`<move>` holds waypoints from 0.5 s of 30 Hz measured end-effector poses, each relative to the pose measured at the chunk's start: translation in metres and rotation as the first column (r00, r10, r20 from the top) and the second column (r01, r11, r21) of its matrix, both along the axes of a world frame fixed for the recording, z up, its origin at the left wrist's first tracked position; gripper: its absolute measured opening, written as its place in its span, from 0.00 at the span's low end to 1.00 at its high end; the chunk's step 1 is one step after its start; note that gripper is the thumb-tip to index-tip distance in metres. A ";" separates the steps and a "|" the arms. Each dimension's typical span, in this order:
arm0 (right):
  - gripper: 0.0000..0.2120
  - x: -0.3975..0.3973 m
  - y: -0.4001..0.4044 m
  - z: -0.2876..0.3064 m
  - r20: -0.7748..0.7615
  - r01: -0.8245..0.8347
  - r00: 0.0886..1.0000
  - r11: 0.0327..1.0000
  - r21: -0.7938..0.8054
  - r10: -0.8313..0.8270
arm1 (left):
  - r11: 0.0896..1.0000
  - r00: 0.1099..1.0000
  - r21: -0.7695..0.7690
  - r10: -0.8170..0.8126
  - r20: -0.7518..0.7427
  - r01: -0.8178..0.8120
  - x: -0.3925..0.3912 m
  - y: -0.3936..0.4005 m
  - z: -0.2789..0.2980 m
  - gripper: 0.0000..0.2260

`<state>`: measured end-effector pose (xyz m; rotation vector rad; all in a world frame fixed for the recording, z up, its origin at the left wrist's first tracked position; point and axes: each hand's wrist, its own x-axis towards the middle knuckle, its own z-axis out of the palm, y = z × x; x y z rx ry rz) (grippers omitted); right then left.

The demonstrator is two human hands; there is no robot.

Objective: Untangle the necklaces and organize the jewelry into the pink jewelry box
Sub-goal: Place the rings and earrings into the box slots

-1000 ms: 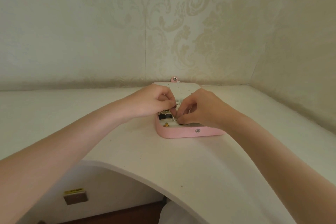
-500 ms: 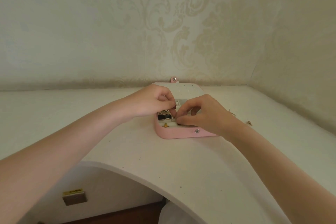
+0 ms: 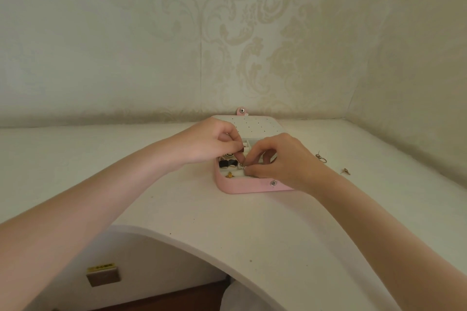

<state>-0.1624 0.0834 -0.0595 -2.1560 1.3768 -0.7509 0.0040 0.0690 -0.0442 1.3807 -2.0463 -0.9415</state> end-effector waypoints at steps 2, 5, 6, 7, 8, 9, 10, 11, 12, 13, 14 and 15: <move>0.09 -0.001 -0.002 0.001 0.006 0.007 1.000 1.000 0.012 -0.007 | 1.000 1.000 0.001 0.000 -0.003 0.000 0.000 0.000 0.000 0.04; 0.08 -0.001 -0.003 0.002 -0.027 0.017 1.000 0.999 0.027 -0.016 | 1.000 1.000 0.000 0.001 -0.002 -0.001 0.000 0.000 0.001 0.04; 0.07 -0.002 -0.003 0.003 -0.031 0.023 0.999 0.999 0.035 -0.022 | 1.000 1.000 0.002 -0.001 -0.002 0.001 -0.001 0.000 0.001 0.04; 0.06 -0.003 -0.004 0.006 -0.008 0.032 0.999 0.998 0.045 -0.032 | 1.000 1.000 0.006 -0.007 -0.003 0.007 -0.001 0.001 0.002 0.04; 0.06 -0.006 -0.004 0.009 0.047 0.050 0.998 0.997 0.057 -0.053 | 1.000 1.000 0.010 -0.016 -0.006 0.016 -0.001 0.001 0.002 0.04; 0.07 -0.008 -0.005 0.012 0.118 0.078 0.989 0.995 0.067 -0.085 | 1.000 1.000 0.014 -0.026 -0.013 0.026 -0.001 0.001 0.002 0.04; 0.08 -0.010 -0.006 0.015 0.179 0.112 0.976 0.991 0.075 -0.124 | 0.999 0.999 0.016 -0.032 -0.025 0.032 -0.001 0.001 0.002 0.04; 0.08 -0.011 -0.006 0.018 0.221 0.138 0.963 0.987 0.084 -0.154 | 0.999 0.999 0.016 -0.031 -0.039 0.032 0.000 0.001 0.002 0.04; 0.08 -0.012 -0.006 0.022 0.247 0.151 0.954 0.984 0.093 -0.170 | 1.000 0.998 0.014 -0.025 -0.055 0.026 0.000 0.001 0.003 0.04; 0.07 -0.012 -0.006 0.025 0.264 0.151 0.949 0.983 0.101 -0.173 | 1.000 0.997 0.011 -0.016 -0.072 0.017 0.001 0.001 0.003 0.05; 0.07 -0.011 -0.005 0.028 0.276 0.140 0.947 0.985 0.103 -0.163 | 1.000 0.996 0.008 -0.005 -0.090 0.005 0.002 0.001 0.004 0.05; 0.07 -0.010 -0.004 0.030 0.288 0.118 0.947 0.988 0.099 -0.142 | 1.000 0.994 0.005 0.009 -0.111 -0.008 0.002 0.000 0.005 0.05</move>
